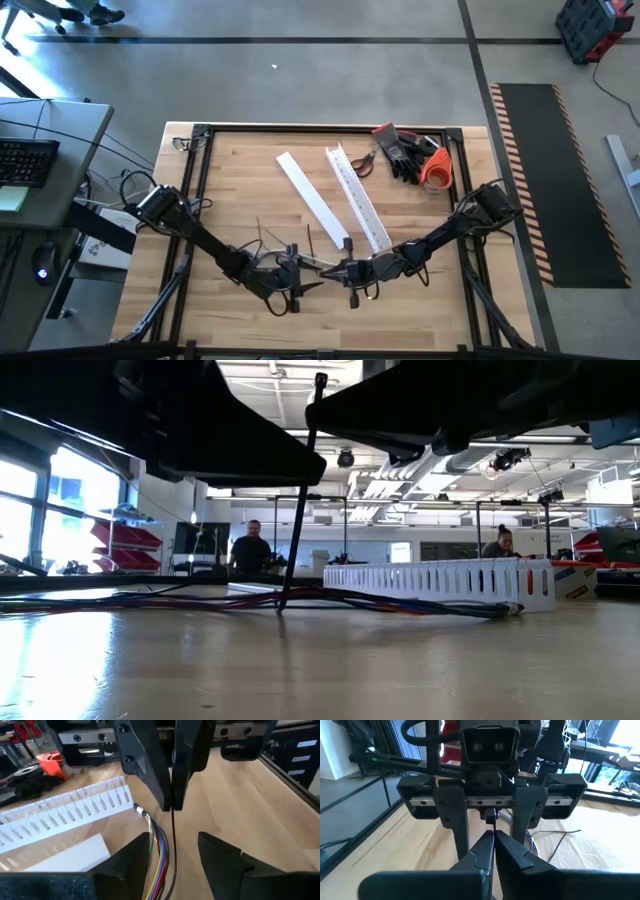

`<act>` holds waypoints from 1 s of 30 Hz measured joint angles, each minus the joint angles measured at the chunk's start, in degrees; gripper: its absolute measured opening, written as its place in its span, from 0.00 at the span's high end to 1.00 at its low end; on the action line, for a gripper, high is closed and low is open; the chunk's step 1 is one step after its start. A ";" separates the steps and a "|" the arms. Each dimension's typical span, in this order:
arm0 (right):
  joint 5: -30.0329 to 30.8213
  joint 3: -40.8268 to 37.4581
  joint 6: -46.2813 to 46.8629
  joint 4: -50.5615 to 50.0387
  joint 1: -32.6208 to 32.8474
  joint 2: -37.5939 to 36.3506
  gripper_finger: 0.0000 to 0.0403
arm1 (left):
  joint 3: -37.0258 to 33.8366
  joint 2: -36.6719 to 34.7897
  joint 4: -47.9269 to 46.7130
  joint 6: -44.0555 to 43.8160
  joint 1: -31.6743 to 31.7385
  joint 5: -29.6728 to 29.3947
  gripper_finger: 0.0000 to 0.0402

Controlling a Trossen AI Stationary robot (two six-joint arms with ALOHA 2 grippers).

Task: Ziptie cables
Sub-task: Wrap the colored cables with the black zip tie

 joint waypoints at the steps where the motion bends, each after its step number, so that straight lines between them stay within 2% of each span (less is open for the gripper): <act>1: -0.02 0.00 0.15 -0.12 0.02 0.00 1.00 | 0.13 0.00 0.09 0.04 0.02 -0.02 0.67; 4: -0.02 0.00 0.22 -0.64 0.00 0.02 1.00 | 0.20 0.00 0.01 0.04 0.06 -0.08 0.76; 8: -0.32 0.00 0.17 -0.65 0.04 0.02 1.00 | 0.20 -0.01 -0.07 0.02 0.01 0.19 0.94; 10: -0.44 0.00 0.37 -0.65 0.05 0.02 1.00 | 0.20 0.00 -0.12 0.02 0.00 0.26 0.98; 13: -0.46 0.00 0.49 -0.91 0.17 0.02 0.98 | 0.21 0.00 -0.13 0.02 -0.01 0.28 0.98; 16: -0.02 0.00 0.93 -3.01 0.68 -0.19 0.91 | 0.20 0.00 -0.32 0.00 -0.18 0.29 1.00; 23: 3.41 -0.02 3.54 -17.67 1.85 -6.37 0.70 | 0.20 0.00 -3.29 -1.33 -0.22 2.47 1.00; 27: 3.39 0.00 4.10 -18.77 3.27 -11.57 0.69 | 0.20 0.00 -3.63 -1.53 -0.20 2.56 1.00; 30: 0.31 0.03 3.16 -15.01 3.88 -12.70 0.75 | 0.20 -0.01 -3.66 -1.53 -0.20 2.56 1.00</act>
